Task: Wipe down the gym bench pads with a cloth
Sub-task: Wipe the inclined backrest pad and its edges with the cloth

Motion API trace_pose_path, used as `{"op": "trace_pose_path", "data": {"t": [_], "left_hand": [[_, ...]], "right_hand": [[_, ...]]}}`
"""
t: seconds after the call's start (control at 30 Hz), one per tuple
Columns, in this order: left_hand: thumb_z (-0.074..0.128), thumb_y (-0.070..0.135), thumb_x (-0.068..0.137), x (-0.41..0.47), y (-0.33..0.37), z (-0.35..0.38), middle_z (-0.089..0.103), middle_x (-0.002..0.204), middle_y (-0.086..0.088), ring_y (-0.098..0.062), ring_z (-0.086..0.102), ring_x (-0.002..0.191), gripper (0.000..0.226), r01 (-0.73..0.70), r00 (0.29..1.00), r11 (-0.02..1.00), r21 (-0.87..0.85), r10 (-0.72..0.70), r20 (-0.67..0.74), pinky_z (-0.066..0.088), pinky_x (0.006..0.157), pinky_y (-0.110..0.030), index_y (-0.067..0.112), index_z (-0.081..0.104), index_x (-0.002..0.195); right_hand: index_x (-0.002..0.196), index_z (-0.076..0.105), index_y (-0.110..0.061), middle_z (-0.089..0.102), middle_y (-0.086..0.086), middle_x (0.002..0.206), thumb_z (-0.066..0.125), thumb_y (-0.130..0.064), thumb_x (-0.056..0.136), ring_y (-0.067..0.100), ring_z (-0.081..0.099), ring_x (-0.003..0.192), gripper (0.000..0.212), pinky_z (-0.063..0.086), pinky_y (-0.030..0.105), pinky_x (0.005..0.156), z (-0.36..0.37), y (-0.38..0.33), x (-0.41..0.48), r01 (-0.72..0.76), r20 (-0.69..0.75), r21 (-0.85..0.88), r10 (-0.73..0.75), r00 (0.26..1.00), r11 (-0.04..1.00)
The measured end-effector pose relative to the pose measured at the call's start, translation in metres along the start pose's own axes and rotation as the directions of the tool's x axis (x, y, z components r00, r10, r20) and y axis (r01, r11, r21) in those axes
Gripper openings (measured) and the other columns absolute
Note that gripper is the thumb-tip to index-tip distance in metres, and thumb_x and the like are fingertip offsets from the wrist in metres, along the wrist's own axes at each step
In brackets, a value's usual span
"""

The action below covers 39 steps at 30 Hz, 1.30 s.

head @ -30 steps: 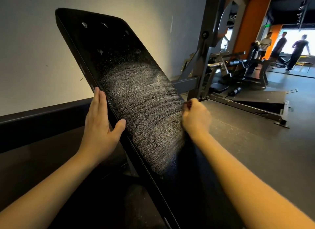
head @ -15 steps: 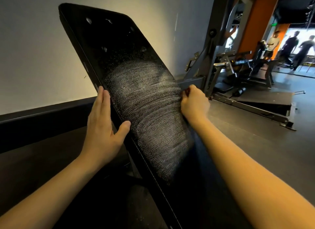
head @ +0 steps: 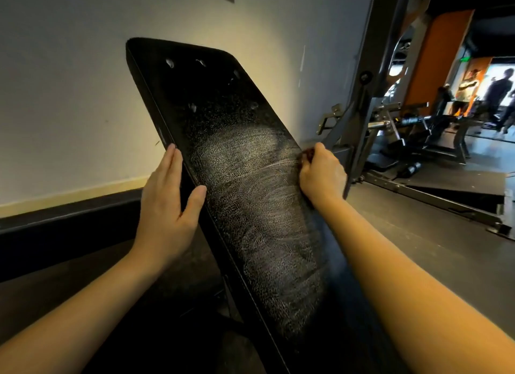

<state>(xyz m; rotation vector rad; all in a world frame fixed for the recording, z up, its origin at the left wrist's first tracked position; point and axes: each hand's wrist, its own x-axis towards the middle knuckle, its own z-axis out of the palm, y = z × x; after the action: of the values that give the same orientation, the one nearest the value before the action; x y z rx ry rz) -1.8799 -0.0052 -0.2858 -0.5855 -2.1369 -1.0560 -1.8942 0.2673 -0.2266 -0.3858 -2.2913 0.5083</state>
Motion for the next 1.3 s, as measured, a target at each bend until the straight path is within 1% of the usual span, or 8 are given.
{"op": "trace_pose_path", "data": {"t": [0.1,0.23,0.43,0.6,0.77,0.93,1.07,1.3], "left_hand": [[0.038,0.058,0.096,0.001,0.001,0.000,0.012,0.171,0.007,-0.005,0.009,0.156,0.080,0.008,1.000,1.000,0.003,-0.008,-0.023,0.014,0.127,-0.043,0.020,0.018,0.163],[0.037,0.056,0.096,0.003,-0.003,0.002,0.007,0.171,0.007,-0.004,0.005,0.156,0.080,0.000,1.000,0.999,-0.054,0.000,-0.004,0.012,0.128,-0.047,0.023,0.012,0.164],[0.033,0.054,0.095,0.000,-0.003,0.003,0.001,0.169,0.016,-0.002,0.001,0.155,0.076,-0.013,0.999,1.000,-0.022,0.013,0.034,0.011,0.127,-0.049,0.028,0.009,0.163],[0.031,0.059,0.095,0.003,-0.004,-0.002,0.000,0.169,0.018,-0.003,0.001,0.155,0.077,-0.021,0.999,1.000,-0.018,0.022,0.050,0.012,0.127,-0.051,0.032,0.006,0.163],[0.034,0.060,0.094,0.001,-0.007,0.000,-0.006,0.169,0.023,-0.001,-0.003,0.155,0.079,-0.003,0.998,0.997,-0.080,0.009,0.067,0.012,0.127,-0.052,0.035,0.002,0.163],[0.036,0.058,0.093,0.001,-0.006,0.000,-0.008,0.168,0.024,0.000,-0.004,0.155,0.082,0.001,0.996,0.996,-0.088,0.008,0.092,0.011,0.127,-0.049,0.034,0.001,0.163],[0.035,0.061,0.092,0.001,-0.005,-0.004,-0.009,0.167,0.026,0.004,-0.004,0.153,0.081,0.014,0.992,0.996,-0.083,-0.003,0.126,0.010,0.127,-0.046,0.039,-0.001,0.161],[0.038,0.044,0.094,0.004,-0.004,-0.018,0.007,0.167,0.026,0.009,0.006,0.151,0.070,0.108,0.985,0.961,-0.254,-0.069,0.158,0.011,0.126,-0.036,0.036,0.017,0.161]], "right_hand": [[0.109,0.056,-0.015,0.066,0.006,0.108,0.053,-0.026,0.101,0.029,0.064,0.093,0.013,0.051,0.039,0.079,0.010,-0.074,-0.018,0.250,0.036,0.149,-0.258,0.965,0.957],[0.111,0.062,-0.017,0.066,0.000,0.102,0.059,-0.027,0.096,0.024,0.065,0.089,0.019,0.053,0.037,0.071,-0.011,-0.062,-0.093,0.683,0.032,0.350,-0.737,0.675,0.641],[0.102,0.057,-0.012,0.069,0.012,0.102,0.051,-0.031,0.101,0.039,0.065,0.092,0.020,0.048,0.042,0.072,0.003,0.011,0.011,0.208,0.020,-0.053,-0.207,0.978,0.977],[0.111,0.053,-0.015,0.063,0.007,0.107,0.051,-0.031,0.102,0.030,0.063,0.094,0.018,0.053,0.045,0.079,0.026,-0.089,0.030,0.293,-0.001,0.114,-0.295,0.956,0.949],[0.111,0.061,-0.017,0.065,-0.001,0.101,0.056,-0.030,0.096,0.024,0.064,0.088,0.021,0.053,0.040,0.067,-0.006,-0.068,-0.089,0.711,0.043,0.326,-0.761,0.647,0.623],[0.101,0.056,-0.014,0.068,0.009,0.098,0.052,-0.032,0.099,0.036,0.065,0.087,0.018,0.052,0.044,0.073,-0.002,0.009,-0.006,0.336,0.042,-0.034,-0.335,0.941,0.941],[0.108,0.051,-0.013,0.061,0.008,0.105,0.048,-0.027,0.104,0.032,0.062,0.093,0.015,0.040,0.037,0.071,0.019,-0.048,0.023,0.237,-0.017,0.022,-0.237,0.971,0.971],[0.109,0.064,-0.014,0.060,-0.001,0.095,0.064,-0.017,0.091,0.022,0.061,0.082,0.018,0.051,0.037,0.065,-0.020,-0.048,-0.117,0.754,0.068,0.402,-0.839,0.541,0.519]]}}
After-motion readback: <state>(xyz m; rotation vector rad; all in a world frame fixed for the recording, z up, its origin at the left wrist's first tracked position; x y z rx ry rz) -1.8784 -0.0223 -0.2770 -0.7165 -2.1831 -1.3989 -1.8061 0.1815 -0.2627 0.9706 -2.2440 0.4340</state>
